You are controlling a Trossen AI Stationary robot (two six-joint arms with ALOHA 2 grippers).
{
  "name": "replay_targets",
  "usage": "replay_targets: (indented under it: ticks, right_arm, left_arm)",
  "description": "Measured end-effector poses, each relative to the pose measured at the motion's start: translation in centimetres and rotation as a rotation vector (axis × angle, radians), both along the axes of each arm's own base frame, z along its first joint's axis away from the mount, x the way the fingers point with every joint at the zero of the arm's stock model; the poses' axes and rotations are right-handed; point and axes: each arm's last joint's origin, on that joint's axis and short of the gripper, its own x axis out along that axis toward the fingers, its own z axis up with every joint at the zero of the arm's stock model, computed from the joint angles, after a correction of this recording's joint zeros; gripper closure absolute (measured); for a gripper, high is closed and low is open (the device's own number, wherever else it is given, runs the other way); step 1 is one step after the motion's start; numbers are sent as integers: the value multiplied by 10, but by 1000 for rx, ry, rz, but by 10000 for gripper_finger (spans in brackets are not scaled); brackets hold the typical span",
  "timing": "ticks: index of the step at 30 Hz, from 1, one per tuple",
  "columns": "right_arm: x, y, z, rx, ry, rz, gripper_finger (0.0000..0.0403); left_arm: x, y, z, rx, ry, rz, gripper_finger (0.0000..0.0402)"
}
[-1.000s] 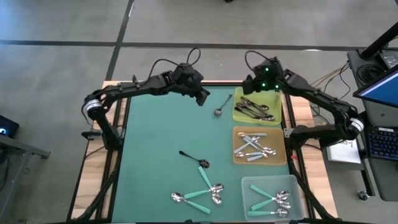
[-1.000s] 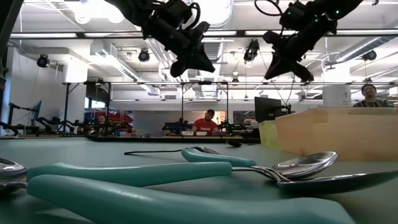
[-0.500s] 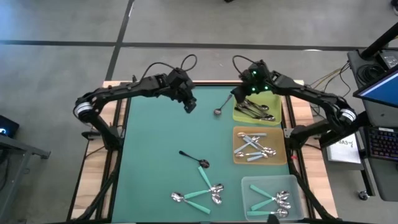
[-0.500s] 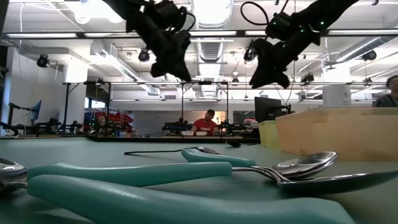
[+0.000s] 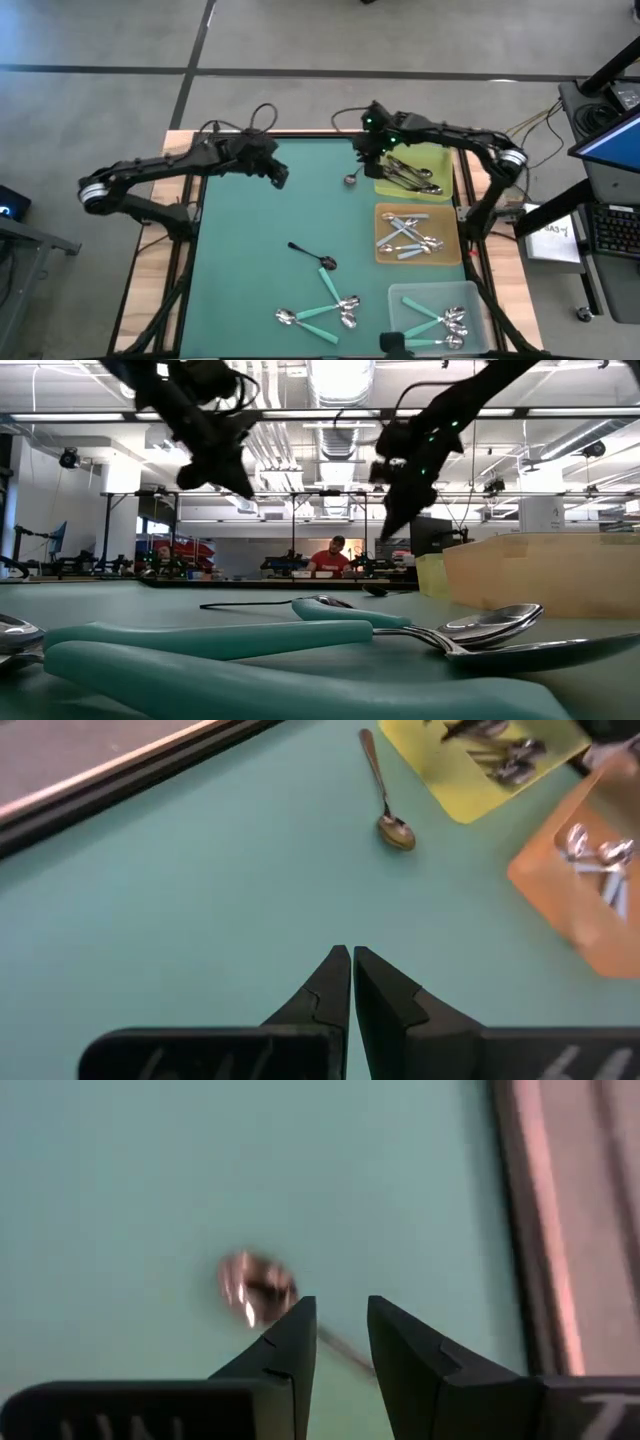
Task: Sort silverware by color (type)
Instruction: Put the black spoon into the yellow bin
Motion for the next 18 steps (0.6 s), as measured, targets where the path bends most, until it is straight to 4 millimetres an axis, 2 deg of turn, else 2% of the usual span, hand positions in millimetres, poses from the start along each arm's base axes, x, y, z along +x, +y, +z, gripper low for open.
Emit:
replay_targets:
  ticks: [7, 12, 18]
  right_arm:
    - [22, -11, -20, -8, 300, 97, 329]
    - [38, -15, -27, -10, 355, 172, 334]
    - [46, -10, -43, -39, 421, 281, 335]
  left_arm:
    - [-41, -19, -5, -6, -96, 105, 401]
    - [-61, -28, -6, -13, -156, 147, 401]
    - [-74, -34, -6, -12, -202, 171, 401]
